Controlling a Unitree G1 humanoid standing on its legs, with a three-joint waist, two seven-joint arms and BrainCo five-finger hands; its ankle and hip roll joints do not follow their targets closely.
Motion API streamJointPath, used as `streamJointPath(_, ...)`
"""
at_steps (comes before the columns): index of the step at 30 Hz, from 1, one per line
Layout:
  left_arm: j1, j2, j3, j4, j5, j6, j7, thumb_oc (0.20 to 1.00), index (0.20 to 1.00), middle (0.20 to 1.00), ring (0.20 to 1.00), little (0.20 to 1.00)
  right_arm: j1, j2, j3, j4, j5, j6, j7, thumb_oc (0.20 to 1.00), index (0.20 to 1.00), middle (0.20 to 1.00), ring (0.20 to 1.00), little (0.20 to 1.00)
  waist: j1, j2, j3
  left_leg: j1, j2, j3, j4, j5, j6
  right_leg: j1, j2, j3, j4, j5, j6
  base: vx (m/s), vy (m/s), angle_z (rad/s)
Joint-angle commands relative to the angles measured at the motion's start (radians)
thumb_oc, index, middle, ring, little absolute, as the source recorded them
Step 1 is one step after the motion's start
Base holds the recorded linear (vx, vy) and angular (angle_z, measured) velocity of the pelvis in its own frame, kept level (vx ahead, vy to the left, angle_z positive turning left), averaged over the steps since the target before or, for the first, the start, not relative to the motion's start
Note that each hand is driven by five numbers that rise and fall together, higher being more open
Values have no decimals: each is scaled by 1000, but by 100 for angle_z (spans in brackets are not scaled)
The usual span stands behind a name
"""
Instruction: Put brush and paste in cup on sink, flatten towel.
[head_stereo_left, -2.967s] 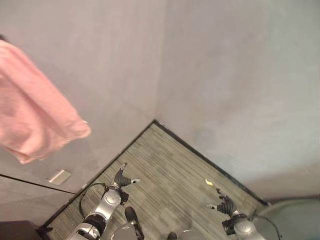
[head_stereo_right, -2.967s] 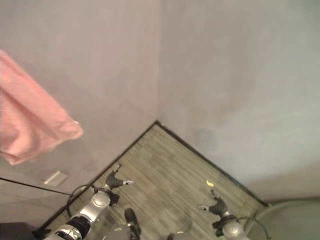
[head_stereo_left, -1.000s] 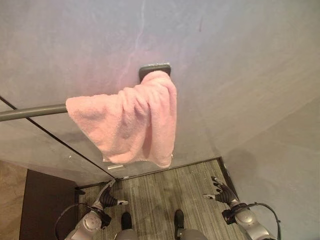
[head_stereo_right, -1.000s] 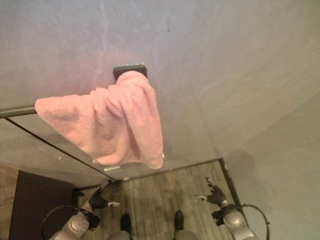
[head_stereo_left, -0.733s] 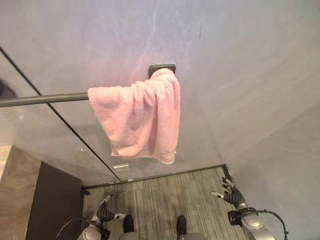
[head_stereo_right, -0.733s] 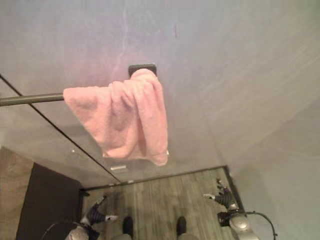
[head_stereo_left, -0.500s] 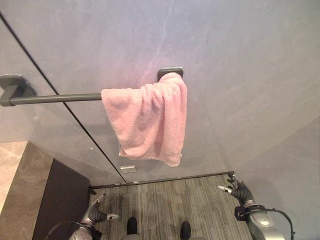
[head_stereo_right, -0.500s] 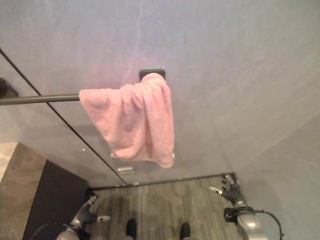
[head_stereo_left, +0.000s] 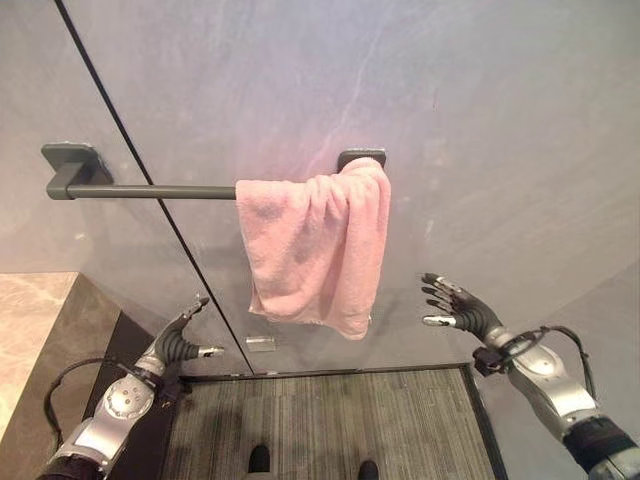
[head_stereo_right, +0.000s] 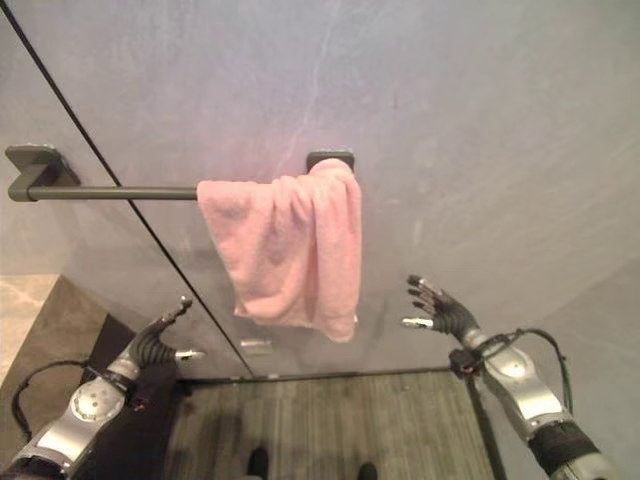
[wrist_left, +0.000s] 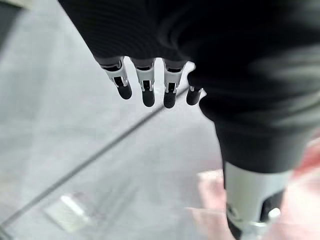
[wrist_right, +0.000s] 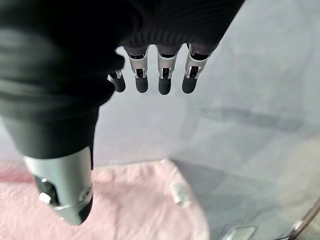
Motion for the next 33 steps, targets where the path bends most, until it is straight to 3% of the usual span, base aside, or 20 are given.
streamJointPath(1,-88,-22,-24,-18,-45,-51,9,1000,1000,1000,1000,1000,-101,48,40,-18,-7,-37,-44,1000,1000,1000,1000,1000,3,-29,-10,2,-21,23,2,0,9,-20,-43,10,92,-40,16,6,11,-4)
streamJointPath(8,-103,-131,-59,-61,-62,-42,19,1000,1000,1000,1000,1000,-152,194,68,-47,-158,-48,-133,1000,1000,1000,1000,1000,-1,-30,-18,18,-19,36,2,-12,16,-12,-41,26,83,-42,13,17,4,-4)
streamJointPath(12,-101,-170,-66,-65,-39,-32,40,1000,1000,1000,1000,1000,-136,264,58,-56,-129,-37,-160,1000,1000,1000,1000,1000,-4,-34,-19,27,-17,43,2,-16,19,-5,-38,34,78,-43,11,21,-1,-7)
streamJointPath(13,-100,-187,-67,-60,-20,-25,62,1000,1000,1000,1000,1000,-125,296,50,-61,-147,-33,-186,573,573,573,573,573,-6,-37,-21,32,-17,45,2,-19,20,-2,-37,38,78,-44,11,36,-6,-13)
streamJointPath(14,-99,-194,-66,-61,-16,-24,70,1000,1000,1000,1000,1000,-124,304,48,-69,-169,-33,-198,269,269,269,269,269,-6,-38,-21,33,-16,46,2,-20,20,-2,-37,39,78,-44,11,30,-8,-11)
streamJointPath(15,-99,-204,-65,-63,-19,-21,78,1000,1000,1000,1000,1000,-120,307,46,-81,-199,-34,-216,200,200,200,200,200,-8,-39,-21,35,-15,48,2,-21,21,-2,-36,40,79,-44,10,12,-7,-5)
streamJointPath(16,-92,-212,-62,-66,-27,-18,79,853,853,853,853,853,-112,309,40,-96,-213,-33,-225,200,200,200,200,200,-9,-39,-21,36,-14,48,2,-21,22,-1,-36,43,79,-44,10,9,-7,-4)
streamJointPath(17,-92,-220,-61,-72,-34,-18,82,200,200,200,200,200,-99,315,35,-106,-209,-33,-231,200,200,200,200,200,-10,-40,-21,37,-13,49,2,-22,23,-1,-35,44,78,-45,10,0,0,0)
streamJointPath(24,-61,-226,-41,-112,-56,-20,79,200,200,200,200,200,-42,317,10,-190,-164,-45,-216,200,200,200,200,200,-14,-45,-25,41,-13,52,2,-25,23,2,-34,48,72,-43,10,5,1,-3)
streamJointPath(33,-2,-173,23,-283,-96,-36,55,200,200,200,200,200,-14,235,-11,-452,9,-67,-127,200,200,200,200,200,-14,-52,-26,46,-7,58,2,-25,19,9,-31,51,65,-44,12,4,-2,-4)
